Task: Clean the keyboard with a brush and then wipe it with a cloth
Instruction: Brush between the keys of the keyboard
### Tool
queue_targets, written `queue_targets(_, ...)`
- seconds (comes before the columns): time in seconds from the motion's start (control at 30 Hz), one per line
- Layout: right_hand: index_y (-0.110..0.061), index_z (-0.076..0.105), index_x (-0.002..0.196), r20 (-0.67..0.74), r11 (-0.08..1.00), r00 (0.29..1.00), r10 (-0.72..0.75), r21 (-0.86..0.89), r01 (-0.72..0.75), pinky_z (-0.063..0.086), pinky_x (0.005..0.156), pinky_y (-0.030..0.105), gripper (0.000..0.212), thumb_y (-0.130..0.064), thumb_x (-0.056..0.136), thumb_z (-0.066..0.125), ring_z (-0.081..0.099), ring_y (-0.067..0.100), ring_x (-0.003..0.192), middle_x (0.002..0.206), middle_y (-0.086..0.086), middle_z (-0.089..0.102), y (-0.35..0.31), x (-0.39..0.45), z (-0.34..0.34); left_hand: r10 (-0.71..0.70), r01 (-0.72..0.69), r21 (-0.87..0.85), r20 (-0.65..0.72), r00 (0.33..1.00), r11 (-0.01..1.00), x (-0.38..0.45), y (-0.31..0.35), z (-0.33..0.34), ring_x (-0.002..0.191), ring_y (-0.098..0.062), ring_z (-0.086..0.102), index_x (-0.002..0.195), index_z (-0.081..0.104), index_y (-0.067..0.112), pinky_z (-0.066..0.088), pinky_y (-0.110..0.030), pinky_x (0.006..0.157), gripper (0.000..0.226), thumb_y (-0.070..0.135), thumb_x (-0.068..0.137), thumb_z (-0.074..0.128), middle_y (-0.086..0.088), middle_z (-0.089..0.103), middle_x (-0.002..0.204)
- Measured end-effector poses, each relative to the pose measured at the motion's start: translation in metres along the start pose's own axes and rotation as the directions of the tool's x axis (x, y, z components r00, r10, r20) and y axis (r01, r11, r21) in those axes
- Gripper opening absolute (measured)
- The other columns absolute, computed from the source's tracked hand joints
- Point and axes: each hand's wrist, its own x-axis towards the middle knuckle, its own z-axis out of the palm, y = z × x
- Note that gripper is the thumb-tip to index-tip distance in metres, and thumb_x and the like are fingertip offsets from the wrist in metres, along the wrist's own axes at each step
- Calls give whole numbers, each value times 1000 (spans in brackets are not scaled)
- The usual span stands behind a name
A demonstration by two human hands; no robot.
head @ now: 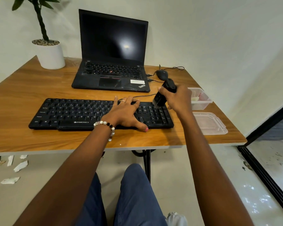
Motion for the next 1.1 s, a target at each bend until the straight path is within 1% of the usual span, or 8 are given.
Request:
queue_targets(0.13, -14, 64, 80, 37, 998, 999, -20, -57, 22, 58, 67, 48, 34, -47, 81, 72, 67, 24, 73, 77, 2, 65, 3, -7, 12, -2, 2, 0, -2, 1000, 1000, -1, 2, -1, 146, -26, 5, 154, 9, 21, -12, -59, 114, 127, 87, 57, 57, 2, 11, 156)
queue_targets(0.23, -8, 63, 90, 102, 993, 994, 42, -116, -30, 59, 65, 47, 42, -46, 76, 74, 67, 24, 78, 89, 8, 67, 3, -7, 5, -2, 2, -4, 3, 1000, 1000, -1, 2, -1, 145, -26, 6, 154, 9, 20, -12, -59, 114, 128, 87, 57, 57, 2, 12, 155)
queue_targets(0.37, -7, 62, 93, 298, 983, 949, 100, -178, -48, 40, 38, 25, 37, -37, 75, 74, 56, 15, 61, 83, 7, 65, -2, -4, -17, 1, -1, 8, -5, 1000, 1000, -1, 2, -2, 144, -26, 8, 154, 10, 19, -11, -59, 115, 128, 87, 57, 58, 1, 14, 154)
queue_targets(0.47, -8, 67, 92, 210, 996, 975, 77, -62, -66, 42, 39, 24, 34, -37, 76, 73, 59, 14, 62, 83, 7, 68, -7, 2, -15, 5, -5, 4, -1, 1000, 1000, -2, 2, -2, 145, -26, 6, 154, 9, 19, -12, -60, 114, 128, 87, 58, 57, 1, 12, 156)
queue_targets(0.57, -12, 70, 93, 51, 999, 999, 2, -39, 0, 59, 63, 42, 40, -48, 76, 72, 68, 21, 79, 89, 6, 71, -8, 3, 3, 2, -2, 5, -4, 1000, 1000, -1, 1, -1, 145, -26, 6, 154, 9, 20, -12, -60, 114, 128, 88, 57, 56, 2, 11, 156)
queue_targets(0.7, -9, 69, 92, 27, 998, 999, -37, -59, 38, 59, 66, 45, 38, -46, 82, 70, 69, 23, 79, 86, 5, 69, -8, -4, 23, -3, 3, 3, -2, 1000, 1000, 0, 0, 0, 146, -26, 5, 154, 9, 21, -11, -60, 114, 128, 89, 56, 56, 2, 9, 157)
queue_targets(0.83, -9, 64, 83, 103, 981, 991, -89, -160, 105, 51, 50, 29, 32, -40, 87, 67, 67, 20, 62, 73, 2, 64, -14, -12, 24, 2, -2, -1, -10, 1000, 1000, 0, 1, 1, 145, -25, 7, 154, 11, 20, -11, -60, 115, 128, 88, 56, 57, 4, 11, 156)
queue_targets(1.1, -7, 60, 92, 280, 972, 958, 55, -236, 14, 51, 39, 29, 35, -38, 81, 73, 65, 21, 52, 78, 7, 66, -14, -24, -8, 3, -3, -1, -8, 1000, 1000, -1, 1, -2, 145, -27, 8, 154, 10, 19, -12, -59, 115, 126, 85, 58, 59, 0, 13, 155)
